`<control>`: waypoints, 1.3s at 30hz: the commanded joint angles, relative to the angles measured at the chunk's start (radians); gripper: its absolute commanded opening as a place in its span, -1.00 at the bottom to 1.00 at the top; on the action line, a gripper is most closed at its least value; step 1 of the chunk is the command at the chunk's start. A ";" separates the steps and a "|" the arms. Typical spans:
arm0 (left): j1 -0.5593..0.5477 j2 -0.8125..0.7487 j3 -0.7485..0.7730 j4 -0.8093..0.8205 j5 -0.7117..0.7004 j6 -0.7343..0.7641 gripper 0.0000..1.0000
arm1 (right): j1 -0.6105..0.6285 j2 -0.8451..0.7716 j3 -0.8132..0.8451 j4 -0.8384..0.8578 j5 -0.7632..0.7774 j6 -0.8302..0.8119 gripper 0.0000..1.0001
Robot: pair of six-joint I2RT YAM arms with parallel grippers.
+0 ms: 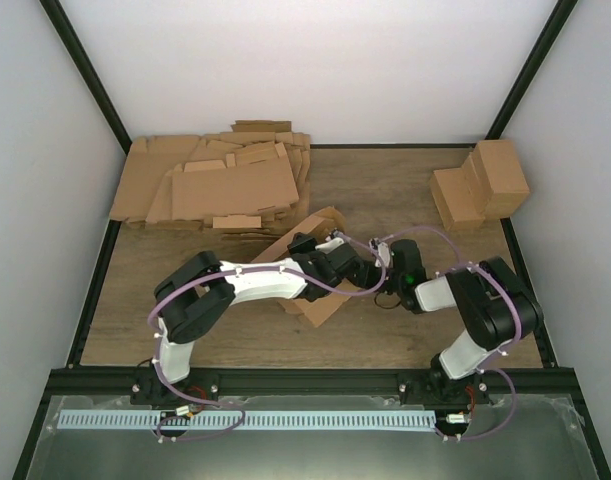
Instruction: Fold the paper box
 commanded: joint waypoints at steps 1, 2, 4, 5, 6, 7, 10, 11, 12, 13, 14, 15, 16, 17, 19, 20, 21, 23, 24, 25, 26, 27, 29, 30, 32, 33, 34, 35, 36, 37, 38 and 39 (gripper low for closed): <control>-0.003 -0.041 -0.021 0.040 0.004 0.009 -0.83 | 0.005 -0.089 0.003 -0.067 0.073 -0.083 -0.22; -0.003 -0.044 -0.023 0.042 0.002 0.008 -0.83 | 0.006 -0.111 0.003 -0.079 0.079 -0.094 -0.20; -0.004 -0.046 -0.026 0.043 -0.002 0.006 -0.83 | 0.005 -0.161 0.003 -0.110 0.098 -0.117 -0.16; -0.004 -0.046 -0.028 0.042 -0.003 0.006 -0.83 | 0.006 -0.184 0.003 -0.124 0.112 -0.128 -0.15; -0.005 -0.047 -0.029 0.042 -0.004 0.006 -0.83 | 0.005 -0.209 0.004 -0.138 0.127 -0.139 -0.14; -0.004 -0.049 -0.029 0.042 -0.005 0.006 -0.83 | 0.005 -0.233 0.004 -0.151 0.140 -0.152 -0.13; -0.004 -0.051 -0.033 0.041 -0.007 0.007 -0.83 | 0.005 -0.305 -0.003 -0.171 0.179 -0.185 -0.12; -0.004 -0.053 -0.033 0.041 -0.008 0.007 -0.83 | 0.006 -0.331 -0.004 -0.179 0.201 -0.192 -0.12; -0.006 -0.054 -0.033 0.039 -0.008 0.007 -0.83 | 0.006 -0.363 -0.005 -0.186 0.219 -0.200 -0.12; -0.005 -0.055 -0.034 0.038 -0.009 0.007 -0.83 | 0.005 -0.387 -0.006 -0.192 0.240 -0.206 -0.12; -0.005 -0.056 -0.034 0.036 -0.011 0.006 -0.83 | 0.006 -0.411 -0.007 -0.200 0.261 -0.211 -0.12; -0.006 -0.057 -0.034 0.034 -0.011 0.005 -0.83 | 0.006 -0.437 -0.007 -0.207 0.289 -0.213 -0.12; -0.005 -0.058 -0.034 0.033 -0.011 0.003 -0.83 | 0.005 -0.460 -0.007 -0.213 0.316 -0.214 -0.11; -0.005 -0.057 -0.035 0.031 -0.012 0.004 -0.83 | 0.005 -0.482 -0.007 -0.219 0.343 -0.215 -0.09; -0.006 -0.052 -0.035 0.028 -0.014 0.000 -0.83 | 0.004 -0.520 -0.003 -0.224 0.398 -0.217 -0.04; -0.007 -0.050 -0.033 0.025 -0.014 -0.002 -0.83 | 0.005 -0.535 0.001 -0.222 0.428 -0.215 0.00; -0.006 -0.048 -0.031 0.020 -0.013 -0.005 -0.83 | 0.005 -0.545 0.004 -0.220 0.462 -0.213 0.08; -0.006 -0.047 -0.028 0.011 -0.012 -0.012 -0.83 | 0.005 -0.556 0.000 -0.189 0.476 -0.239 0.20; -0.007 -0.047 -0.028 0.008 -0.013 -0.013 -0.83 | 0.004 -0.559 0.006 -0.182 0.470 -0.256 0.29; -0.007 -0.048 -0.029 0.006 -0.013 -0.013 -0.83 | 0.003 -0.557 0.015 -0.183 0.451 -0.285 0.39; -0.006 -0.049 -0.029 0.005 -0.013 -0.015 -0.83 | 0.004 -0.556 0.029 -0.195 0.424 -0.319 0.48; -0.006 -0.050 -0.030 0.005 -0.013 -0.014 -0.83 | 0.004 -0.550 0.049 -0.221 0.418 -0.331 0.54; -0.007 -0.052 -0.029 0.005 -0.010 -0.014 -0.83 | -0.002 -0.533 0.106 -0.300 0.447 -0.312 0.74; -0.007 -0.052 -0.030 0.006 -0.010 -0.013 -0.83 | -0.009 -0.519 0.124 -0.326 0.442 -0.309 0.81; -0.007 -0.052 -0.029 0.009 -0.010 -0.010 -0.83 | -0.035 -0.493 0.119 -0.274 0.340 -0.325 0.81; -0.006 -0.052 -0.028 0.011 -0.010 -0.006 -0.83 | -0.045 -0.481 0.106 -0.236 0.302 -0.326 0.80; -0.006 -0.052 -0.028 0.012 -0.010 -0.004 -0.83 | -0.054 -0.455 0.096 -0.203 0.274 -0.328 0.77; -0.007 -0.052 -0.027 0.011 -0.010 -0.004 -0.83 | -0.060 -0.426 0.094 -0.184 0.255 -0.330 0.75; -0.006 -0.052 -0.025 0.011 -0.007 -0.003 -0.83 | -0.064 -0.394 0.103 -0.178 0.251 -0.336 0.73; -0.006 -0.054 -0.023 0.010 -0.001 -0.004 -0.83 | -0.068 -0.356 0.116 -0.179 0.252 -0.343 0.70; -0.007 -0.055 -0.020 0.006 0.002 -0.007 -0.83 | -0.071 -0.324 0.133 -0.176 0.246 -0.351 0.66; -0.007 -0.055 -0.018 0.003 -0.002 -0.008 -0.83 | -0.074 -0.290 0.144 -0.161 0.223 -0.359 0.62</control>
